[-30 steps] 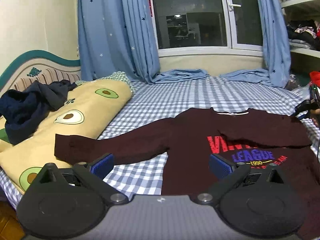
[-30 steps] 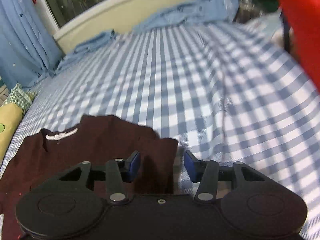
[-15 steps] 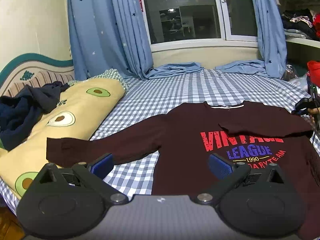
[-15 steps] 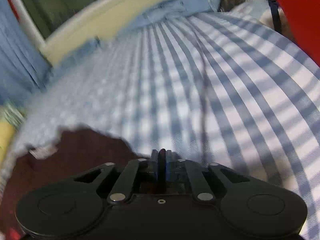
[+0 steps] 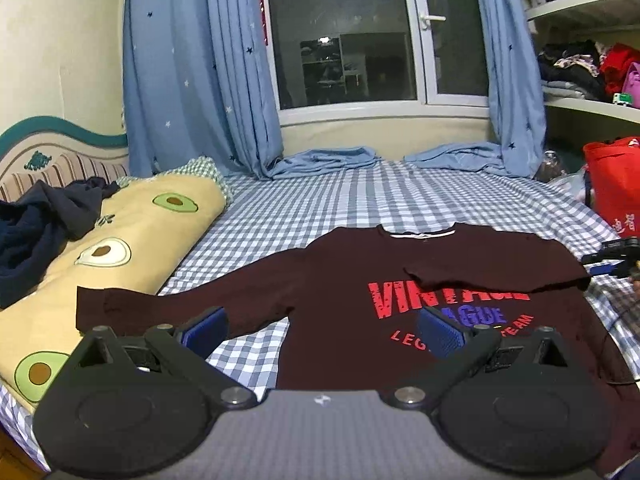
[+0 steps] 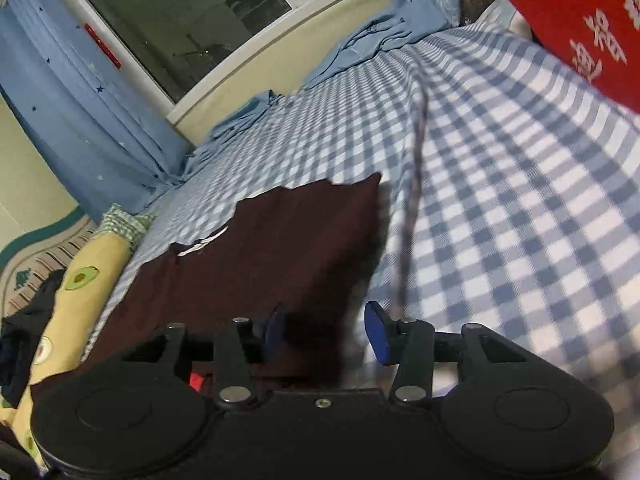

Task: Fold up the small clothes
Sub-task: 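Lay the sleeve down and fold that side panel inward with the right gripper, then grasp the other sleeve cuff near the pillow with the left gripper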

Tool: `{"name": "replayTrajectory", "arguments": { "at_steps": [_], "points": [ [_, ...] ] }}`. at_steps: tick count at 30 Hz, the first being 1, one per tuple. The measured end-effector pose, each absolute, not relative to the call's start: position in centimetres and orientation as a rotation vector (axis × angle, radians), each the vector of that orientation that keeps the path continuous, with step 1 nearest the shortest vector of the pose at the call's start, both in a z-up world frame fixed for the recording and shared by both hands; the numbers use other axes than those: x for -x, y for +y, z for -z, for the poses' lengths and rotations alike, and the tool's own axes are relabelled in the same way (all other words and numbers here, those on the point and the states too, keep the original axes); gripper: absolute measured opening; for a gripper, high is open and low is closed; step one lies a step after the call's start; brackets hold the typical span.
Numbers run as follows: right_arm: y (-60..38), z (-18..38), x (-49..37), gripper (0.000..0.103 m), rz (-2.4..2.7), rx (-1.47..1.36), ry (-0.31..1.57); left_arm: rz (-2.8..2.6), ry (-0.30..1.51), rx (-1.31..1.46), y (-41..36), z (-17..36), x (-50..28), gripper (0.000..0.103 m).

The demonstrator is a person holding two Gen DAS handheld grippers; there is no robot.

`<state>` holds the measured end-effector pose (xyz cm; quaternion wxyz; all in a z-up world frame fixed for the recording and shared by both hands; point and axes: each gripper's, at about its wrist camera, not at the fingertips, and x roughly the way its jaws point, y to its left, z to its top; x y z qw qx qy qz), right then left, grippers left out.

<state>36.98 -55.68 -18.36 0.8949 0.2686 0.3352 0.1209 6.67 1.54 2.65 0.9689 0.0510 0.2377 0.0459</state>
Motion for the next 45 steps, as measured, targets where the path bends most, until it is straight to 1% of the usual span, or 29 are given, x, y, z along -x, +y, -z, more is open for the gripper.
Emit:
{"name": "replayTrajectory", "arguments": {
  "at_steps": [3, 4, 5, 6, 7, 8, 9, 11, 13, 14, 16, 17, 18, 19, 21, 22, 23, 24, 25, 27, 28, 29, 30, 33, 35, 37, 39, 42, 45],
  "points": [
    [-54.3, 18.9, -37.5, 0.063, -0.241, -0.539, 0.723, -0.101, 0.466, -0.116, 1.5, -3.0, -5.4, 0.102],
    [-53.9, 19.2, -37.6, 0.062, -0.239, -0.533, 0.741, -0.107, 0.462, -0.116, 1.6, -3.2, -5.1, 0.102],
    [-53.6, 19.7, -37.4, 0.054, -0.259, -0.539, 0.754, -0.114, 0.457, -0.112, 1.8, -3.3, -4.7, 0.102],
    [-53.4, 20.3, -37.2, 0.044, -0.272, -0.55, 0.764, -0.119, 0.454, -0.106, 2.0, -3.4, -4.5, 0.102],
    [-53.5, 20.9, -36.8, 0.031, -0.265, -0.566, 0.776, -0.124, 0.454, -0.097, 2.3, -3.5, -4.3, 0.102],
    [-53.8, 21.2, -36.2, 0.021, -0.273, -0.579, 0.77, -0.127, 0.455, -0.09, 2.6, -3.5, -4.2, 0.102],
    [-53.9, 21.3, -35.9, 0.016, -0.279, -0.586, 0.764, -0.128, 0.458, -0.085, 2.8, -3.5, -4.2, 0.102],
    [-54.2, 20.9, -35.3, 0.012, -0.264, -0.606, 0.734, -0.133, 0.461, -0.082, 3.1, -3.5, -4.2, 0.102],
    [-54.7, 20.1, -34.6, 0.012, -0.241, -0.632, 0.661, -0.128, 0.451, -0.071, 3.3, -3.6, -4.0, 0.102],
    [-55.0, 20.3, -34.7, 0.012, -0.212, -0.643, 0.666, -0.121, 0.446, -0.056, 3.6, -3.6, -4.0, 0.102],
    [-54.7, 21.6, -35.3, 0.013, -0.188, -0.603, 0.774, -0.11, 0.444, -0.009, 4.6, -3.3, -4.3, 0.102],
    [-54.6, 21.6, -34.9, 0.013, -0.192, -0.58, 0.762, -0.113, 0.446, 0.018, 5.2, -3.0, -4.5, 0.102],
    [-54.7, 21.2, -34.6, 0.016, -0.18, -0.581, 0.769, -0.122, 0.448, 0.039, 6.0, -2.8, -4.8, 0.102],
    [-54.8, 20.7, -34.1, 0.024, -0.164, -0.597, 0.78, -0.136, 0.443, 0.054, 6.9, -2.5, -5.1, 0.102],
    [-54.4, 18.9, -32.6, 0.055, -0.145, -0.562, 0.774, -0.184, 0.419, 0.048, 8.5, -2.1, -5.5, 0.102],
    [-53.7, 17.6, -31.1, 0.061, -0.145, -0.51, 0.736, -0.218, 0.397, 0.036, 9.5, -2.0, -5.6, 0.102],
    [-52.9, 16.3, -30.0, 0.069, -0.14, -0.454, 0.699, -0.248, 0.374, 0.026, 10.4, -1.8, -5.8, 0.102],
    [-51.9, 14.8, -28.5, 0.074, -0.132, -0.373, 0.667, -0.277, 0.352, 0.015, 11.4, -1.7, -6.0, 0.102],
    [-50.6, 13.3, -26.9, 0.076, -0.128, -0.279, 0.638, -0.298, 0.336, 0.009, 12.3, -1.5, -6.2, 0.102],
    [-47.8, 10.5, -23.6, 0.085, -0.143, -0.14, 0.562, -0.292, 0.313, -0.001, 14.5, -0.6, -6.9, 0.102],
    [-46.2, 9.2, -22.0, 0.091, -0.163, -0.09, 0.525, -0.272, 0.326, -0.005, 15.5, 0.0, -7.3, 0.102],
    [-44.6, 8.1, -20.5, 0.094, -0.191, -0.051, 0.488, -0.269, 0.364, -0.006, 16.5, 0.6, -8.1, 0.102],
    [-43.1, 7.3, -19.4, 0.096, -0.222, -0.017, 0.46, -0.292, 0.416, -0.013, 17.6, 1.4, -9.0, 0.102],
    [-38.2, 5.5, -16.7, 0.097, -0.3, 0.094, 0.387, -0.407, 0.483, -0.054, 20.7, 3.6, -10.9, 0.102],
    [-35.0, 4.7, -15.6, 0.097, -0.351, 0.141, 0.348, -0.441, 0.482, -0.053, 22.6, 3.9, -11.7, 0.102],
    [-32.6, 4.0, -15.0, 0.097, -0.41, 0.142, 0.327, -0.481, 0.426, -0.027, 24.6, 2.9, -12.1, 0.102],
    [-30.6, 3.3, -14.6, 0.096, -0.453, 0.15, 0.312, -0.573, 0.387, 0.01, 26.3, 3.3, -12.5, 0.102],
    [-28.2, 2.4, -13.8, 0.096, -0.479, 0.192, 0.269, -0.556, 0.485, 0.02, 28.9, 6.0, -14.2, 0.102],
    [-26.7, 1.8, -13.7, 0.096, -0.491, 0.198, 0.267, -0.573, 0.477, 0.012, 30.7, 7.8, -15.3, 0.102]
  ]
}}
